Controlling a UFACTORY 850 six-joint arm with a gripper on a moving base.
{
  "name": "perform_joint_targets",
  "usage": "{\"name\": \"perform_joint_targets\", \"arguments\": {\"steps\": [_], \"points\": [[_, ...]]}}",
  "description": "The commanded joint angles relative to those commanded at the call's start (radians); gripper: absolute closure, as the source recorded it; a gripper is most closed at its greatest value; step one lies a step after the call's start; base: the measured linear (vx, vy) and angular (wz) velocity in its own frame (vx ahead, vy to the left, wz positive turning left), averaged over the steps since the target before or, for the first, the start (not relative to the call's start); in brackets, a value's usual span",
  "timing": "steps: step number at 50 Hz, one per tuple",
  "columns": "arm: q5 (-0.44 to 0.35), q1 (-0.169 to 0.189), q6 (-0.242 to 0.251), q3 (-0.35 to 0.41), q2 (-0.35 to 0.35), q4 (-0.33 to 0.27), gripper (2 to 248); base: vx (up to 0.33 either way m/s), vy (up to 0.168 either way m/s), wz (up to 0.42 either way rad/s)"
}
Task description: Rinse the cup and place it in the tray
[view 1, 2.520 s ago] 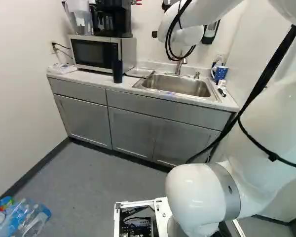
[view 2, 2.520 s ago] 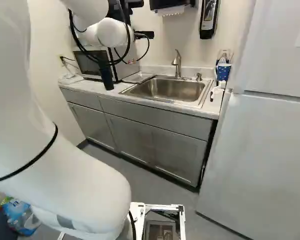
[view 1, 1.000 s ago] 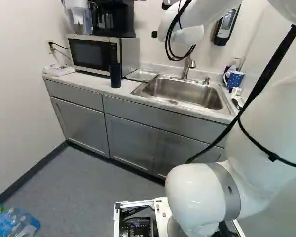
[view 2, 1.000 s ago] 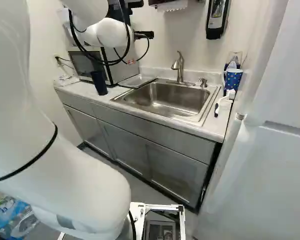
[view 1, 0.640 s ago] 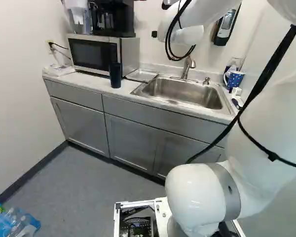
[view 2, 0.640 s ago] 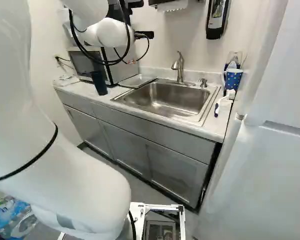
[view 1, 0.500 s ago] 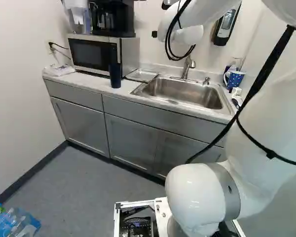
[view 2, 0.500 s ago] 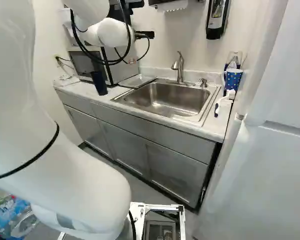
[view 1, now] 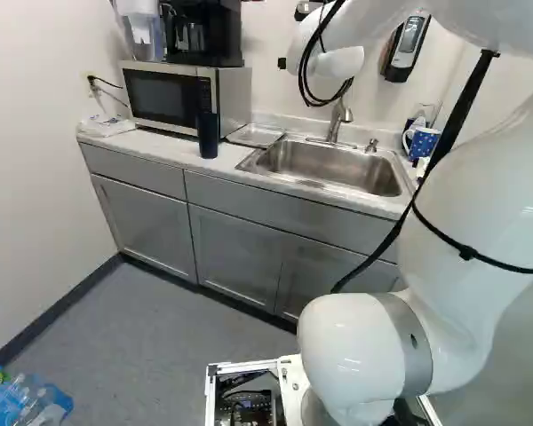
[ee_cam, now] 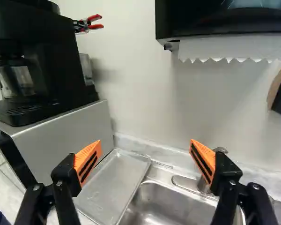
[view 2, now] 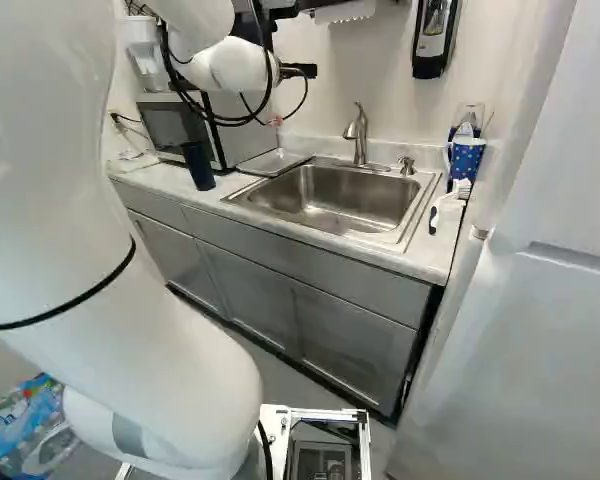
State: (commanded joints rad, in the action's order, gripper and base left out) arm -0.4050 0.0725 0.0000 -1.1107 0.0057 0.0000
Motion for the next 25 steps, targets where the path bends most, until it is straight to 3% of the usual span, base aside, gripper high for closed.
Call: {"name": "perform_joint_targets", "arguments": {"steps": [25], "points": [[0.082, 0.037, 0.0, -0.087, -0.086, 0.0, 3, 0.0, 0.0, 0.0]]}}
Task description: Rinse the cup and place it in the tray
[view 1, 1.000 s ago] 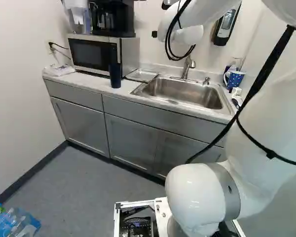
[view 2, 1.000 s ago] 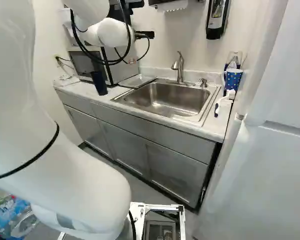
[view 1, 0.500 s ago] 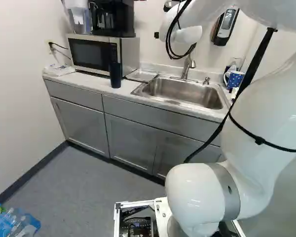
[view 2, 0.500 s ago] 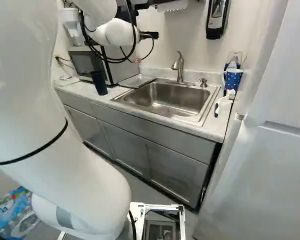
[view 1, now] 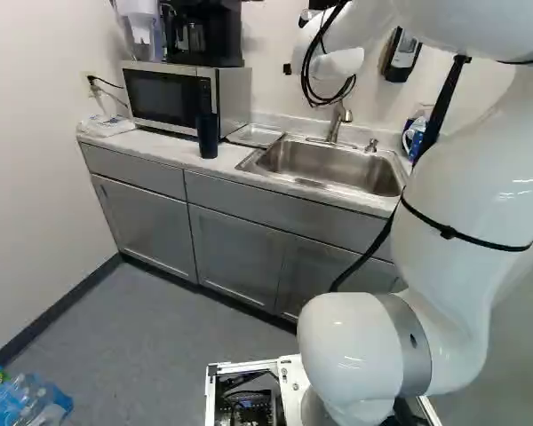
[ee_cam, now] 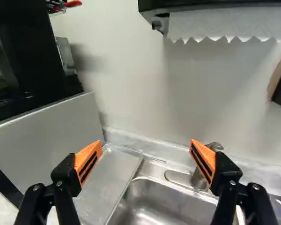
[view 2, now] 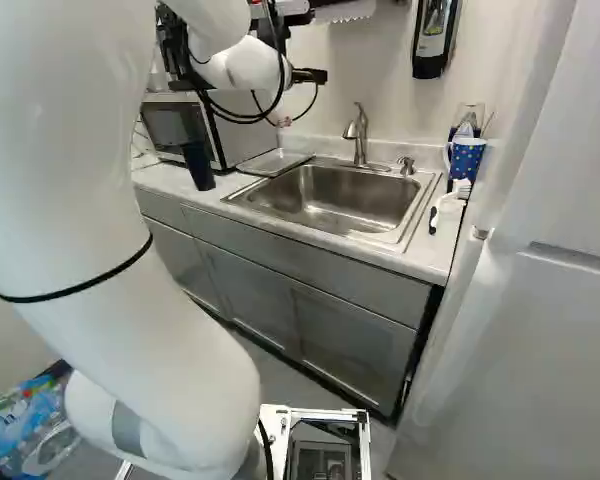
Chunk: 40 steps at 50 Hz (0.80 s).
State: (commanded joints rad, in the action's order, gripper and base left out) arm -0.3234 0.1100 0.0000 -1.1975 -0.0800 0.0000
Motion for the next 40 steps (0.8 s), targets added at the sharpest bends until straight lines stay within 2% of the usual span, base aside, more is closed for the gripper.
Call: {"name": "perform_joint_targets", "arguments": {"steps": [40], "points": [[0.211, 0.071, 0.0, -0.15, -0.14, 0.003, 3, 0.0, 0.0, 0.0]]}}
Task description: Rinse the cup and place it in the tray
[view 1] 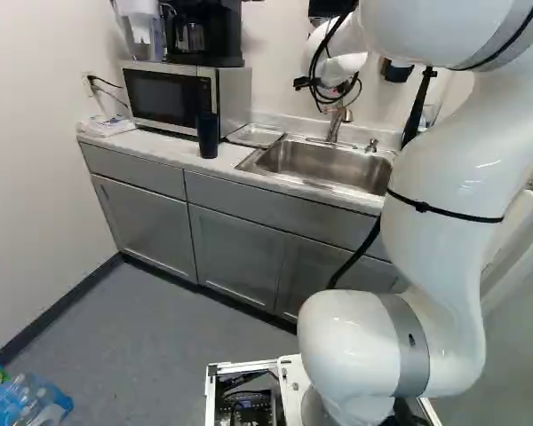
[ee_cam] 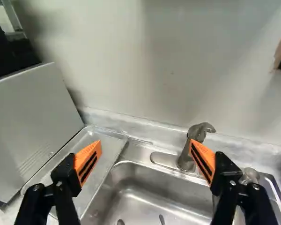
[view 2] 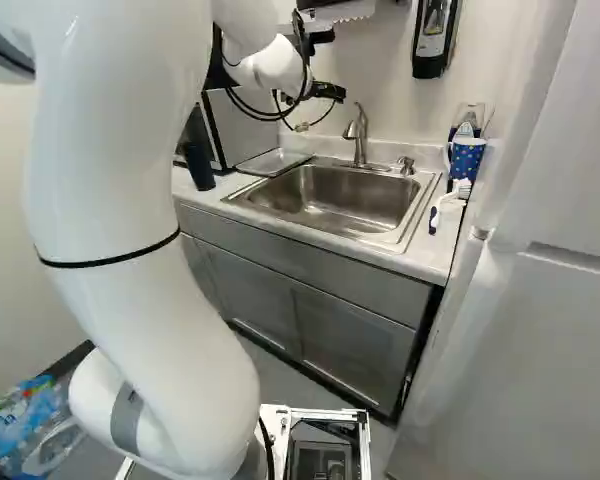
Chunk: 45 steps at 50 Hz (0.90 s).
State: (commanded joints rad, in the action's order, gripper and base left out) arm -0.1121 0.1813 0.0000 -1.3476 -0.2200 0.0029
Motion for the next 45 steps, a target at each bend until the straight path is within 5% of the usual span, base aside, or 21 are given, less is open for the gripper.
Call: {"name": "perform_joint_targets", "arguments": {"steps": [45], "points": [[0.049, 0.056, 0.0, -0.189, -0.164, 0.007, 3, 0.0, 0.0, 0.0]]}}
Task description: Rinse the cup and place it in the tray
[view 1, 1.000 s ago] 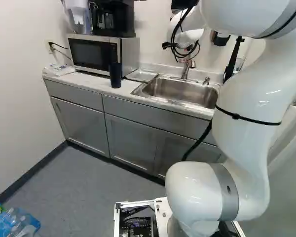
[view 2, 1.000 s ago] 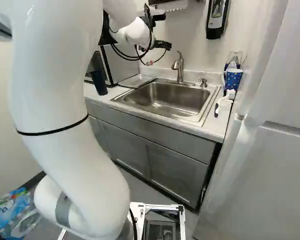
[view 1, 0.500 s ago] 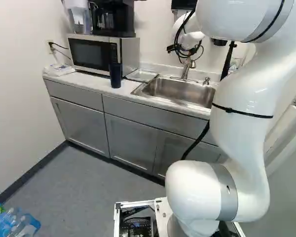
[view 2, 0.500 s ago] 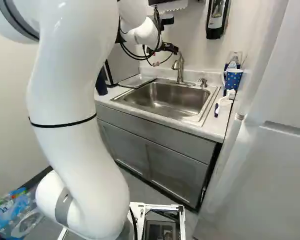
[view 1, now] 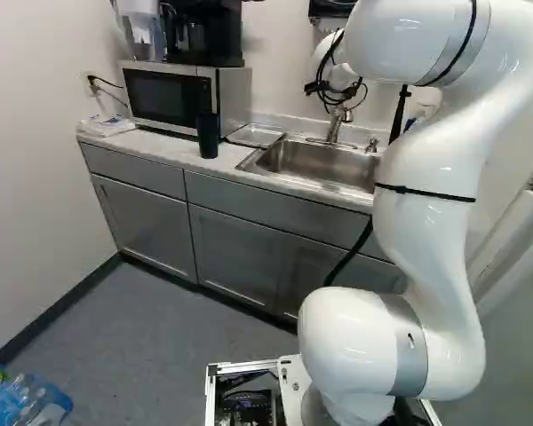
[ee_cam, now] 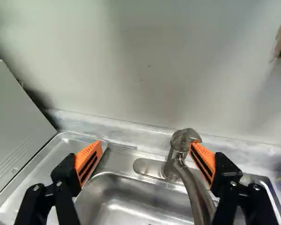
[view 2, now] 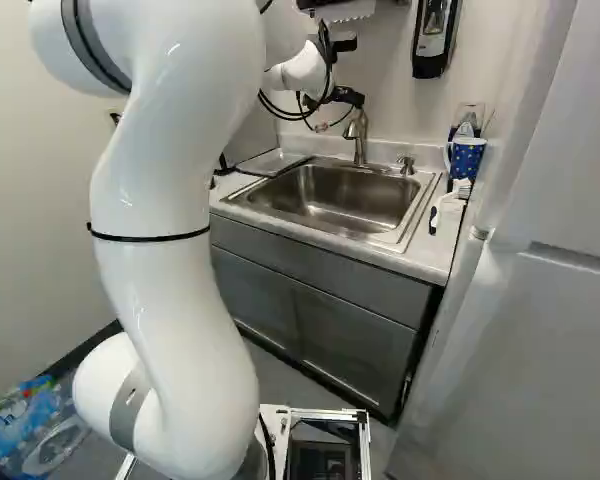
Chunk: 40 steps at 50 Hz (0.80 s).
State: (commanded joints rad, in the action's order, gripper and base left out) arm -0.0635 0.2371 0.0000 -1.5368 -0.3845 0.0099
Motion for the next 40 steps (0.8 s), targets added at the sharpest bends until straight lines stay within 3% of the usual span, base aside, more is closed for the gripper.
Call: {"name": "perform_joint_targets", "arguments": {"steps": [40], "points": [[-0.079, 0.0, 0.0, -0.002, -0.001, 0.0, 3, 0.0, 0.0, 0.0]]}}
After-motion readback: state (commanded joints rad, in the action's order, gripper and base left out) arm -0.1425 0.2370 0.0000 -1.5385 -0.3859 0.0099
